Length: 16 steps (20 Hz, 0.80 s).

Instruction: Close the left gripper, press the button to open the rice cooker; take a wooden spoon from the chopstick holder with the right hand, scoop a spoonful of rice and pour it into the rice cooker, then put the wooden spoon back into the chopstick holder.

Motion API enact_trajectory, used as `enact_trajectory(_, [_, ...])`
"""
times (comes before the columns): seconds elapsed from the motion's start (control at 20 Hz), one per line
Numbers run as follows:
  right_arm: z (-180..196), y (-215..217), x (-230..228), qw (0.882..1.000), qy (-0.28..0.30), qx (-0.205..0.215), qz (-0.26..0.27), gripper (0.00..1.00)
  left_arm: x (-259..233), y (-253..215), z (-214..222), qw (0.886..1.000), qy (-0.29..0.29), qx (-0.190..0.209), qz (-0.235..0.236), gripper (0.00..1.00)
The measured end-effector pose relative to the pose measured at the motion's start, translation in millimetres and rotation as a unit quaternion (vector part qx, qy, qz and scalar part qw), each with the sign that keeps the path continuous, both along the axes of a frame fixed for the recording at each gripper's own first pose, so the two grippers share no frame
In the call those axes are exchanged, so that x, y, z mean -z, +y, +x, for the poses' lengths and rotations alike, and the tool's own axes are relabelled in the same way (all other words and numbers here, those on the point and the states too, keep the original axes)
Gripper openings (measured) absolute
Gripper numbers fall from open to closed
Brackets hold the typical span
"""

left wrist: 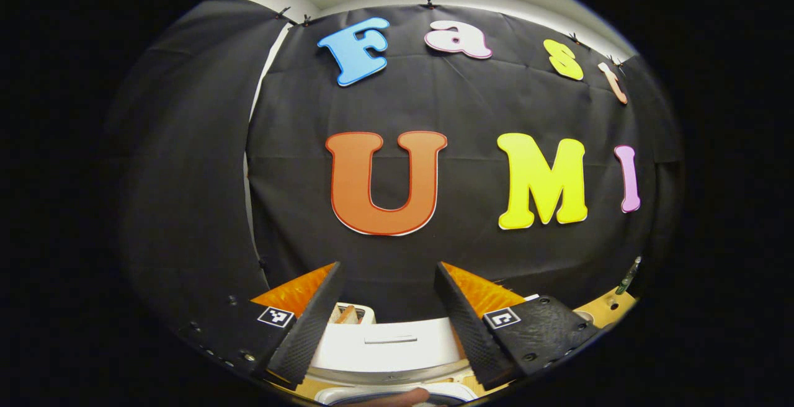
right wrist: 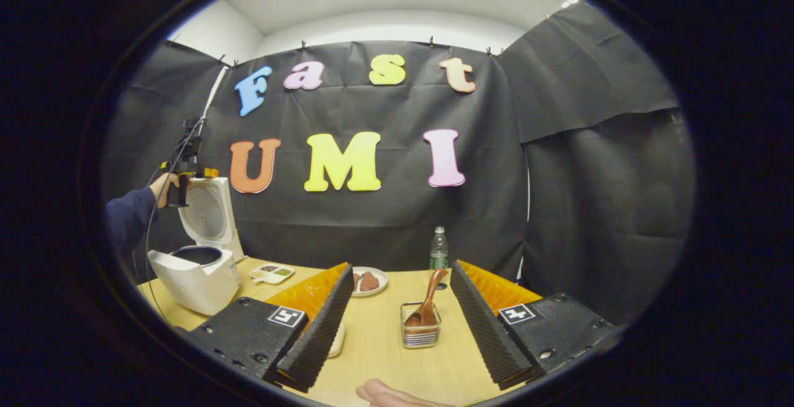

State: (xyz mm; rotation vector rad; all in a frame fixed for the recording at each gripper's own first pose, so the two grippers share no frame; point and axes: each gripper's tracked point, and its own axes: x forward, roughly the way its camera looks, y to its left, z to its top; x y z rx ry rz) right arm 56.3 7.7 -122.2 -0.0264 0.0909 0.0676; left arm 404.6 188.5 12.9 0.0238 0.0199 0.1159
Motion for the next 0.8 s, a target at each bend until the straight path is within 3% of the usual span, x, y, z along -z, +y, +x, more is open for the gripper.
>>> enact_trajectory(0.05, [-3, 4, -2, 1.000, 0.000, -0.002, 0.000, 1.00, -1, 1, -4, 1.000, -0.003, 0.001, 0.000, 0.91])
enact_trajectory(0.35, [-19, 22, -2, 1.000, -0.003, -0.024, 0.001, 1.00, 2, -8, -34, 1.000, -0.007, 0.006, 0.000, 0.91])
enact_trajectory(0.55, [-29, 30, -6, 0.999, -0.003, -0.033, -0.010, 0.94, 11, -14, -62, 1.000, -0.004, 0.011, -0.001, 0.92])
enact_trajectory(0.6, [-33, 32, -8, 0.999, -0.006, -0.038, -0.009, 0.94, 15, -15, -68, 1.000, 0.001, 0.013, -0.003, 0.82])
enact_trajectory(0.65, [-37, 34, -10, 0.999, -0.009, -0.043, -0.008, 0.98, 19, -15, -75, 1.000, 0.004, 0.016, -0.005, 0.95])
enact_trajectory(0.8, [-49, 30, -12, 0.999, -0.014, -0.046, -0.009, 1.00, 33, -23, -96, 0.999, 0.021, 0.034, -0.007, 0.96])
